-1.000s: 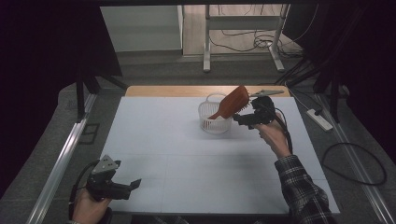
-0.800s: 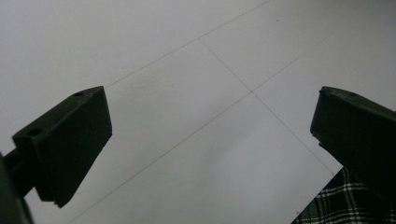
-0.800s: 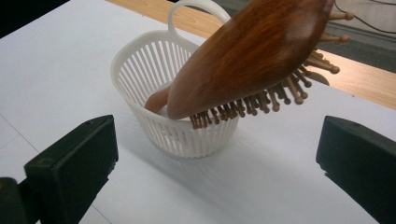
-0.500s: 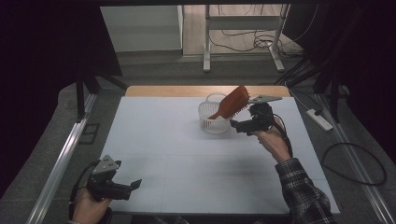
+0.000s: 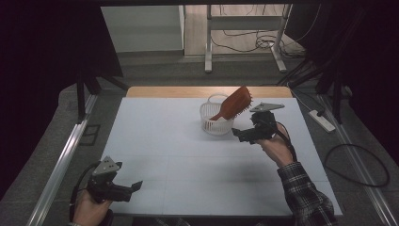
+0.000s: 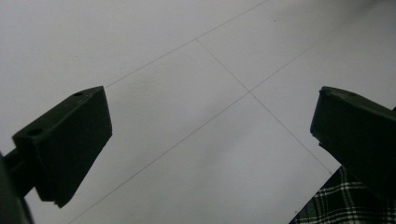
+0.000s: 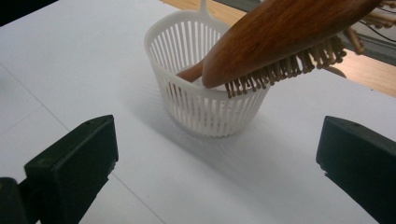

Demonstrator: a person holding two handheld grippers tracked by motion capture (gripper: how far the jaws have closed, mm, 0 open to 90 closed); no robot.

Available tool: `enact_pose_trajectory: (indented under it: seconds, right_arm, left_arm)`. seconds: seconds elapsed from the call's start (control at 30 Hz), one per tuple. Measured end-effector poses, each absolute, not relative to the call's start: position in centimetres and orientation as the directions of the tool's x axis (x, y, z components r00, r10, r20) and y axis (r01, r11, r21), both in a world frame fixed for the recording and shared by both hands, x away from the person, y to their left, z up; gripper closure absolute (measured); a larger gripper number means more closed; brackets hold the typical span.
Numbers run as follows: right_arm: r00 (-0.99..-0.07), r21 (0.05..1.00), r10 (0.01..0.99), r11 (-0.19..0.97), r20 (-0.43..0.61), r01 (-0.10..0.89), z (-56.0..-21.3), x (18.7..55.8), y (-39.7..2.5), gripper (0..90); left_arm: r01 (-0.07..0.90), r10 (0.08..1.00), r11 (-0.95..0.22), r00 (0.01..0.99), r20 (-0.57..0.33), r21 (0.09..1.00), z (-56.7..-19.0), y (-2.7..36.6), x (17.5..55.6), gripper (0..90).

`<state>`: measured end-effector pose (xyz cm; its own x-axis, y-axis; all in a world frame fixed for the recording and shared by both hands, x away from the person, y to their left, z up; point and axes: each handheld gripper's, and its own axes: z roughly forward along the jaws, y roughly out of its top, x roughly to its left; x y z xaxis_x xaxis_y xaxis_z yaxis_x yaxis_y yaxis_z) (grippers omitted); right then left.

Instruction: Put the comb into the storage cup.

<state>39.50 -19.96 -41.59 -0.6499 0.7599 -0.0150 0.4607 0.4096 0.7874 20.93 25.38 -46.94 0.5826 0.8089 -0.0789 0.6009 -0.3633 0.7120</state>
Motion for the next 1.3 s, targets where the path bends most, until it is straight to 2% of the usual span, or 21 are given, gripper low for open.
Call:
enact_pose_trajectory:
  seconds: [0.47, 1.3]
  right_arm:
    - [-0.682, 0.775, 0.731, 0.412, 0.033, 0.479, -42.1, 37.8, -20.4, 0.0]
    - [-0.68, 0.759, 0.732, 0.428, 0.025, 0.49, -42.2, 34.0, -21.7, 0.0]
  left_arm:
    - [0.6, 0.807, -0.366, 0.586, -0.08, 0.711, -47.0, 25.4, 20.9, 0.0]
    - [0.6, 0.807, -0.366, 0.586, -0.079, 0.712, -46.9, 25.4, 20.9, 0.0]
